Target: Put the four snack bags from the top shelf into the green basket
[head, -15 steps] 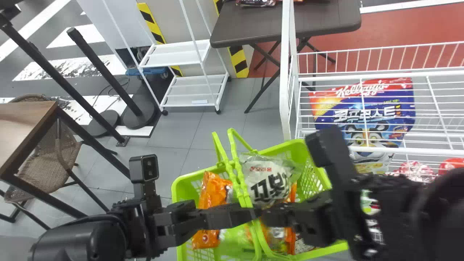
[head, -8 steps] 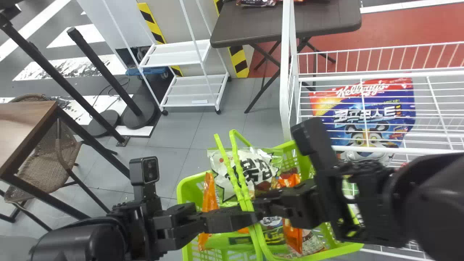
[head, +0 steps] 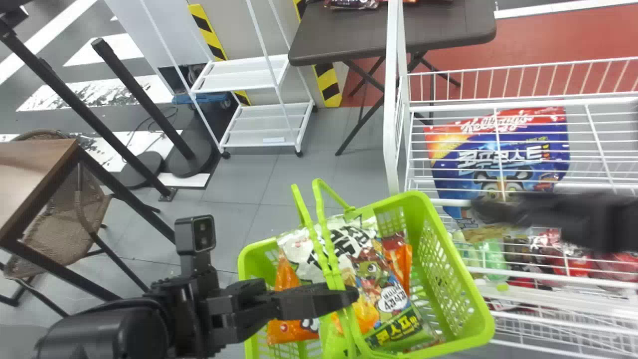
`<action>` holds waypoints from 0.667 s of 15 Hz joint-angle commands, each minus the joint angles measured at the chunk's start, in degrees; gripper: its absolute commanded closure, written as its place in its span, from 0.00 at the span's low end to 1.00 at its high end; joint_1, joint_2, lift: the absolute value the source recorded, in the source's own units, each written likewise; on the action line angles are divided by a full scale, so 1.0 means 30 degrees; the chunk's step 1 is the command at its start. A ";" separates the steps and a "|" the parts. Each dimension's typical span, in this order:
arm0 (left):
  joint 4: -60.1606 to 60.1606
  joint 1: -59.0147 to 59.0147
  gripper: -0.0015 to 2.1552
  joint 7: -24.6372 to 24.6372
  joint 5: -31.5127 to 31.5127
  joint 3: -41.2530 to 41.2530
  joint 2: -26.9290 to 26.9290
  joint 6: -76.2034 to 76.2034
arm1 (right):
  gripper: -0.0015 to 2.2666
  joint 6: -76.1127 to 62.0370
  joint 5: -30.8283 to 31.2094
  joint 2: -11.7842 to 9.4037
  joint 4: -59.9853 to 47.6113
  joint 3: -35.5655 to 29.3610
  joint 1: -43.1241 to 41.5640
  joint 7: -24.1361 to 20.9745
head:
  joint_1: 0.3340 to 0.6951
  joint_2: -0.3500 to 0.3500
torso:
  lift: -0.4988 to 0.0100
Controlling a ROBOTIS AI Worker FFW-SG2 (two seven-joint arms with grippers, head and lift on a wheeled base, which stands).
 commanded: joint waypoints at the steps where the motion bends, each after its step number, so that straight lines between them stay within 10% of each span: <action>1: 0.0001 0.0038 1.00 -0.0219 0.0044 0.0046 0.0014 0.0001 | 0.01 -0.3866 0.4165 -0.0171 0.1486 -0.1107 -0.0678 -0.0254 | 1.00 0.79 | 0.97; 5: 0.0059 0.0155 1.00 -0.0219 0.0044 0.0222 -0.0074 0.0001 | 0.01 -1.0780 0.7680 -0.0200 0.8283 -0.3129 -0.3403 -0.0811 | 1.00 0.41 | 0.97; 10: 0.0206 0.0184 1.00 -0.0219 -0.0044 0.0309 -0.0191 -0.0058 | 0.01 -1.4823 1.0200 -0.0669 1.5226 -0.5355 -0.6655 -0.0811 | 1.00 0.20 | 0.97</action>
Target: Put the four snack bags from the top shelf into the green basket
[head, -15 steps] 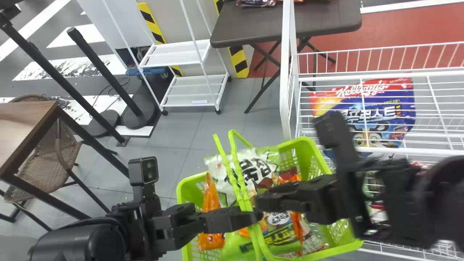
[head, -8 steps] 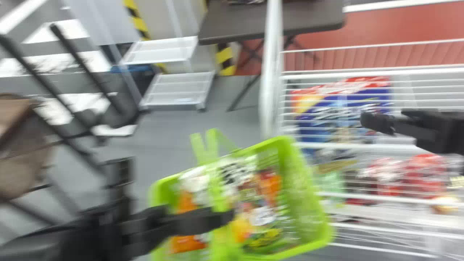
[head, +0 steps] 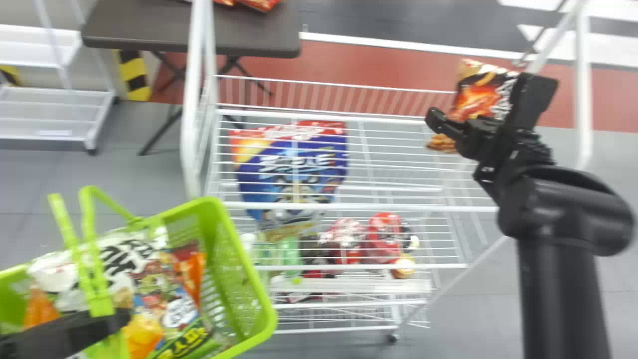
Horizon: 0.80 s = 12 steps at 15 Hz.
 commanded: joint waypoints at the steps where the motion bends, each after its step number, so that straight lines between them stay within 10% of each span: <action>1: 0.0009 0.0001 1.00 -0.0219 -0.0062 -0.0018 -0.0048 0.0023 | 0.04 -0.1500 0.0913 -0.0430 0.3458 -0.0645 -0.1532 -0.0087 | 1.00 0.14 | 0.97; 7: 0.0038 0.0001 1.00 -0.0219 -0.0237 -0.0076 -0.0194 -0.0036 | 0.12 -0.3024 0.2671 -0.1016 0.8760 -0.0352 -0.4432 -0.0820 | 1.00 0.04 | 0.97; 11: 0.0038 0.0089 1.00 -0.0219 -0.0237 0.0011 -0.0224 -0.0036 | 0.92 -0.2906 0.2495 -0.0869 0.8497 -0.0293 -0.3934 -0.1025 | 1.00 0.04 | 0.97; 12: 0.0038 0.0089 1.00 -0.0219 -0.0237 0.0011 -0.0224 0.0023 | 0.96 -0.2906 0.2466 -0.0723 0.8175 -0.0381 -0.3670 -0.1054 | 1.00 0.04 | 0.97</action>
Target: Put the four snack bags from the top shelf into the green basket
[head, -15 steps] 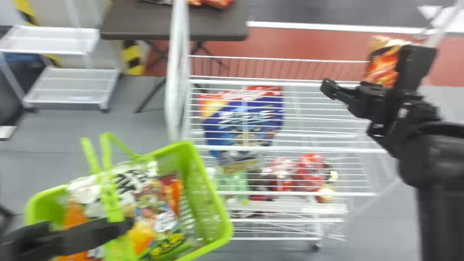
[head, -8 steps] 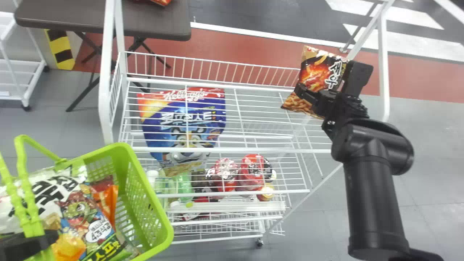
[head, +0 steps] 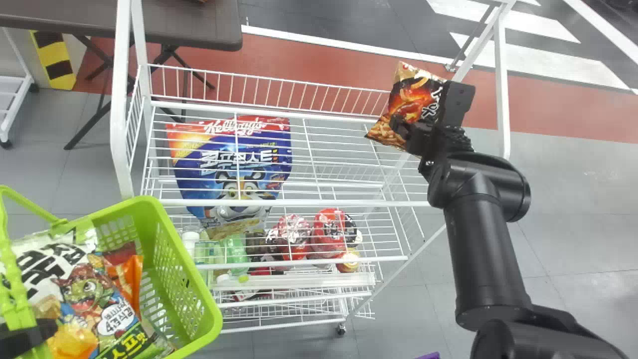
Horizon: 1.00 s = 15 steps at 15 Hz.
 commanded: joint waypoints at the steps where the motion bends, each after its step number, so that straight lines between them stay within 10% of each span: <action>1: 0.0014 0.0007 1.00 -0.0219 0.0003 0.0013 0.0000 0.0048 | 0.99 0.0014 -0.0437 0.0209 -0.1032 -0.0168 0.0803 -0.0102 | 1.00 0.04 | 0.97; 10: 0.0014 -0.0022 1.00 -0.0219 0.0062 0.0218 -0.0030 -0.0011 | 0.99 0.4936 -0.7116 0.0238 -1.5622 -0.0842 0.8831 0.0044 | 1.00 0.05 | 0.97; 15: 0.0014 -0.0198 1.00 -0.0219 0.0062 0.0189 -0.0088 -0.0187 | 0.99 1.1909 -1.1277 0.0267 -2.3561 0.1209 1.2669 0.0161 | 1.00 0.27 | 0.97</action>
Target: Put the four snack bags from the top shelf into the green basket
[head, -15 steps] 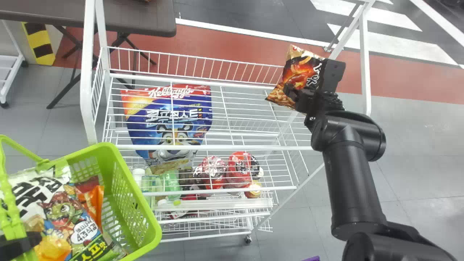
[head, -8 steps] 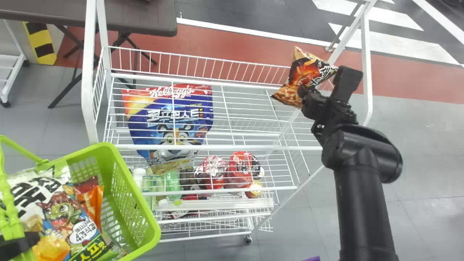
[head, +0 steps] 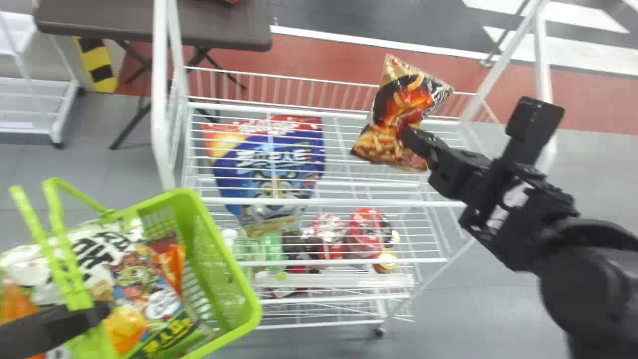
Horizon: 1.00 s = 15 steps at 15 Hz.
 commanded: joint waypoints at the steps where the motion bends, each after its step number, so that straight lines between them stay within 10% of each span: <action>1: 0.0000 -0.0172 1.00 -0.0219 -0.0042 -0.0113 0.0000 0.0041 | 0.99 0.3610 -0.1616 0.0002 -0.2260 0.1389 0.0713 0.0113 | 1.00 0.32 | 0.97; 9: -0.0088 -0.0348 1.00 -0.0219 -0.0160 -0.0523 0.0118 0.0041 | 0.99 0.9996 -0.6655 0.0032 -0.4369 0.5725 -0.0635 -0.0092 | 1.00 0.84 | 0.97; 15: -0.0176 -0.0670 1.00 -0.0219 0.0368 -0.0582 0.0118 0.0334 | 0.99 1.2399 -0.7241 -0.0056 -0.2318 0.7717 -0.1661 -0.0678 | 1.00 1.00 | 0.97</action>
